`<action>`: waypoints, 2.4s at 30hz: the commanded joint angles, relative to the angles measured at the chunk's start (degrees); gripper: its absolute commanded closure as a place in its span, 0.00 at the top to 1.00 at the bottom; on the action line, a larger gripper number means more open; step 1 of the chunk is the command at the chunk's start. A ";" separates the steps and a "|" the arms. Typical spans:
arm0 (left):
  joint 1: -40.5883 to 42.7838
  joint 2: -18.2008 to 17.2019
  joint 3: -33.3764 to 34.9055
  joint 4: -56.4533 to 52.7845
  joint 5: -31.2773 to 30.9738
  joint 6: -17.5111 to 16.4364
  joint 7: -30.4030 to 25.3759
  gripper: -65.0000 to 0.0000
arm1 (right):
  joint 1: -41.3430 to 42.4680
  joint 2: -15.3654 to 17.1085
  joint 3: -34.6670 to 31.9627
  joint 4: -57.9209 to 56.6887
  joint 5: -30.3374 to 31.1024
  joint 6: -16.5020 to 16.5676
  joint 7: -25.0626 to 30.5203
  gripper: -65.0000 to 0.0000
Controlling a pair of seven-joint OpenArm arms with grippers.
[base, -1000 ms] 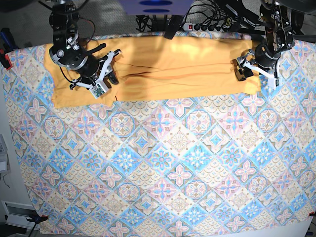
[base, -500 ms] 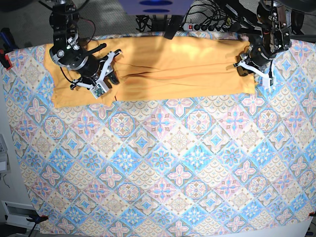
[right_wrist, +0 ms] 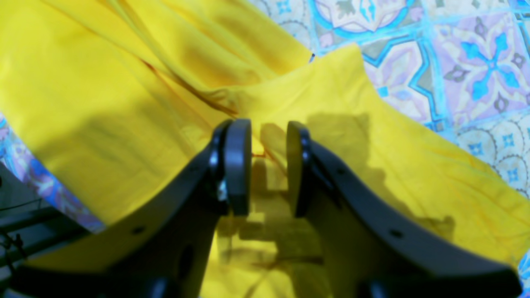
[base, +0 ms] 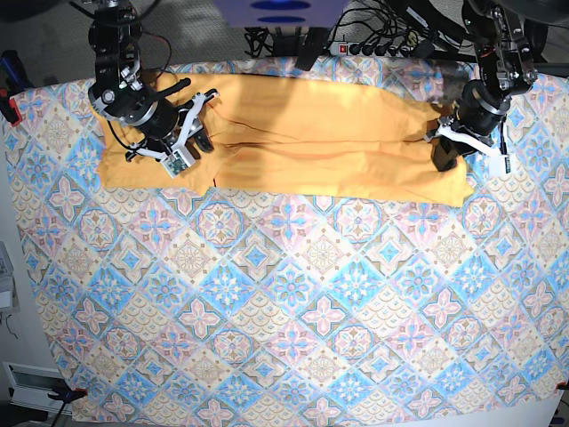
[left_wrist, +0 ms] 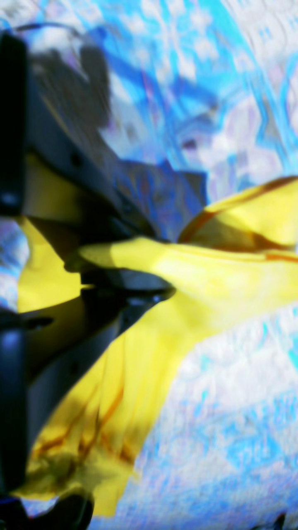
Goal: Fold the T-shirt properly
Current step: 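Release the folded edges and slide both grippers inward along the fold, then grasp the strip's end with the left gripper and fold it toward the middle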
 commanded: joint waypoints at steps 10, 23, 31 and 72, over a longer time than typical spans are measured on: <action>-2.54 3.43 11.77 1.29 -0.51 -0.31 -1.42 0.00 | 0.02 0.55 0.40 0.98 0.72 0.07 1.28 0.22; -5.09 6.06 23.46 0.23 0.02 0.04 -1.15 0.00 | 0.02 0.73 4.79 1.42 0.72 0.07 1.28 0.22; -7.99 6.24 28.12 -6.54 -0.16 0.04 -1.15 0.00 | 0.11 0.82 4.79 1.42 0.72 0.07 1.28 0.22; -7.47 -7.91 31.82 -0.47 -5.61 -0.31 -1.42 0.34 | 0.99 0.82 4.70 1.51 0.72 0.07 1.28 0.22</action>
